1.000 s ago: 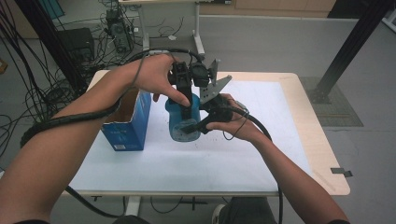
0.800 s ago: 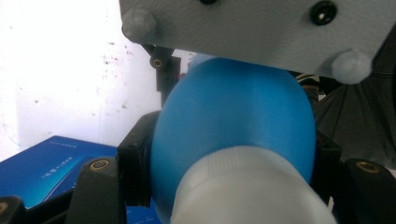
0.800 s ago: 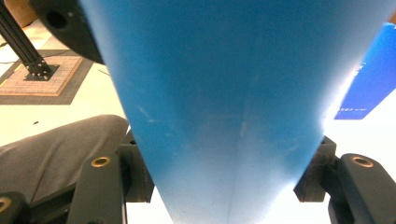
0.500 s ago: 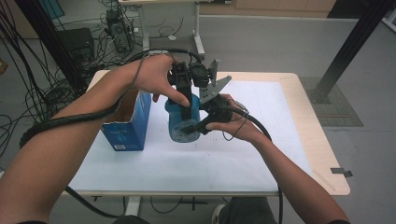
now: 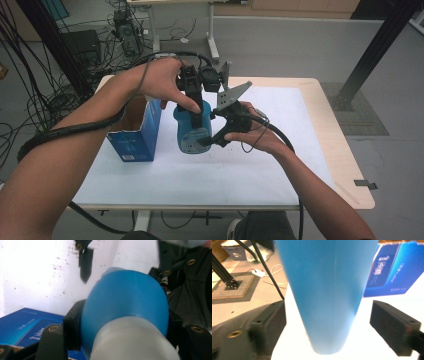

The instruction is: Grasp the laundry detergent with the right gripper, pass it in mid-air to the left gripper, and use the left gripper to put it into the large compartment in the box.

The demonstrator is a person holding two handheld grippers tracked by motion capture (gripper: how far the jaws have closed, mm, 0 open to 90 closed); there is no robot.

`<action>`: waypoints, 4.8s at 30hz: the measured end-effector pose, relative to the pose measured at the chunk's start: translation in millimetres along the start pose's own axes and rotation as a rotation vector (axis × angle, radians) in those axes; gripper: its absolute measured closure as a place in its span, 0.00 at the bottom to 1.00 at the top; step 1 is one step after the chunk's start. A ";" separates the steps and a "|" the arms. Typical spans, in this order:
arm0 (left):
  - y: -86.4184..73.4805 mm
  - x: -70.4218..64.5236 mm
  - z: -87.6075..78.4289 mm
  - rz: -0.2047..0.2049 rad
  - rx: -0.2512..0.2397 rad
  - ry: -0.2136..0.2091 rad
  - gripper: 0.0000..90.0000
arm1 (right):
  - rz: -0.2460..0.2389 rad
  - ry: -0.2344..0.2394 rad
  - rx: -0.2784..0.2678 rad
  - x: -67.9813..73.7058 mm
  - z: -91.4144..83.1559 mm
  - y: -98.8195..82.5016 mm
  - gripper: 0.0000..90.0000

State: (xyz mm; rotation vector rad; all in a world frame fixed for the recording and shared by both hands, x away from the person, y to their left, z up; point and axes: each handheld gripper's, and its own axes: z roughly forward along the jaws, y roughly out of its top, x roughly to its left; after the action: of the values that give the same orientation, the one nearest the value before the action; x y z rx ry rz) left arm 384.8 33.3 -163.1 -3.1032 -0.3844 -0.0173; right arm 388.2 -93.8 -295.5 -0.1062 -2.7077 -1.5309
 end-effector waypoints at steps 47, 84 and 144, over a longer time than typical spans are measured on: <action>-77.3 63.3 -86.8 -0.750 -0.091 0.050 0.41 | 0.218 -0.348 0.112 -5.0 -108.1 -48.8 0.00; -155.0 115.3 -123.3 -1.366 -0.066 0.074 0.41 | 0.239 -0.432 0.126 2.0 -143.3 -51.4 0.00; -177.3 128.7 -20.3 -1.416 -0.044 0.015 0.41 | 0.227 -0.442 0.185 1.4 -131.4 -59.3 0.00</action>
State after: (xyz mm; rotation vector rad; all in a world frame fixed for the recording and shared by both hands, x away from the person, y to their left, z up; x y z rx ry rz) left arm 466.1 236.3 -138.9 -2.1406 -2.3461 -0.0582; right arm 381.4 -236.7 -278.4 -0.8043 -3.0060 -1.3127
